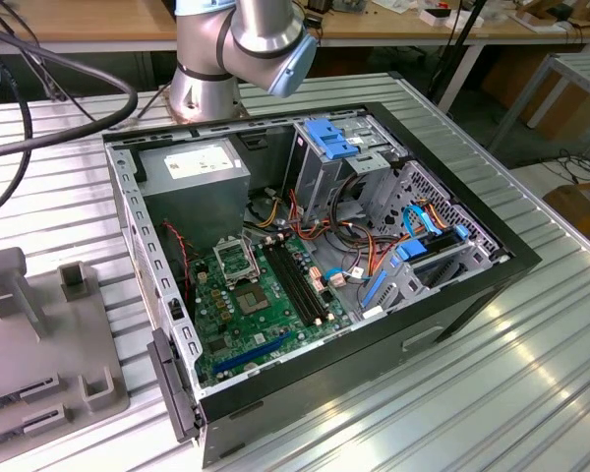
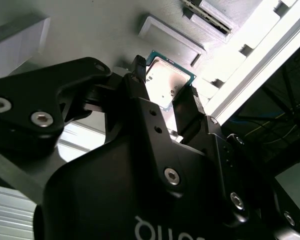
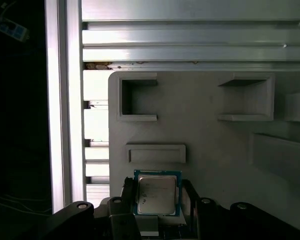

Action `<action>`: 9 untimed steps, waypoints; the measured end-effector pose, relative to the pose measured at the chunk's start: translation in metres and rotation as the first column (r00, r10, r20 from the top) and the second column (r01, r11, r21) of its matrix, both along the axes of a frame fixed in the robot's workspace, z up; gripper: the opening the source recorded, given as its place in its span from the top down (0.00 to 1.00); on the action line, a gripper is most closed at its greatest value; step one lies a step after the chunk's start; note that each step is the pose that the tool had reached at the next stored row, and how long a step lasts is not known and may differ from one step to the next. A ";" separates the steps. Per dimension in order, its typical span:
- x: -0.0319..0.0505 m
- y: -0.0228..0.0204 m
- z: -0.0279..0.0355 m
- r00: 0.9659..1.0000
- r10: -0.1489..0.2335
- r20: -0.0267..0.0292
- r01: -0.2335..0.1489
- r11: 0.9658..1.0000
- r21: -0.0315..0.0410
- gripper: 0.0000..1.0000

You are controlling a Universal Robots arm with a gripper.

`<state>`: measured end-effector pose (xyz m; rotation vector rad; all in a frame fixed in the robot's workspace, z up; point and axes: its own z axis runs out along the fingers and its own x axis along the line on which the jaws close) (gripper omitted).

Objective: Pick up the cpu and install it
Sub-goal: 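Pick up the cpu and move it towards the insertion slot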

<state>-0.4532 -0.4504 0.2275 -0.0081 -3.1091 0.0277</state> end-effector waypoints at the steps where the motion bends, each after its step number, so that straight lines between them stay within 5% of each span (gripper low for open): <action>1: 0.0000 0.0000 0.0007 1.000 0.000 0.000 0.000 1.000 0.000 0.53; 9: 0.0000 0.0000 0.0051 1.000 0.000 0.000 0.000 1.000 0.000 0.53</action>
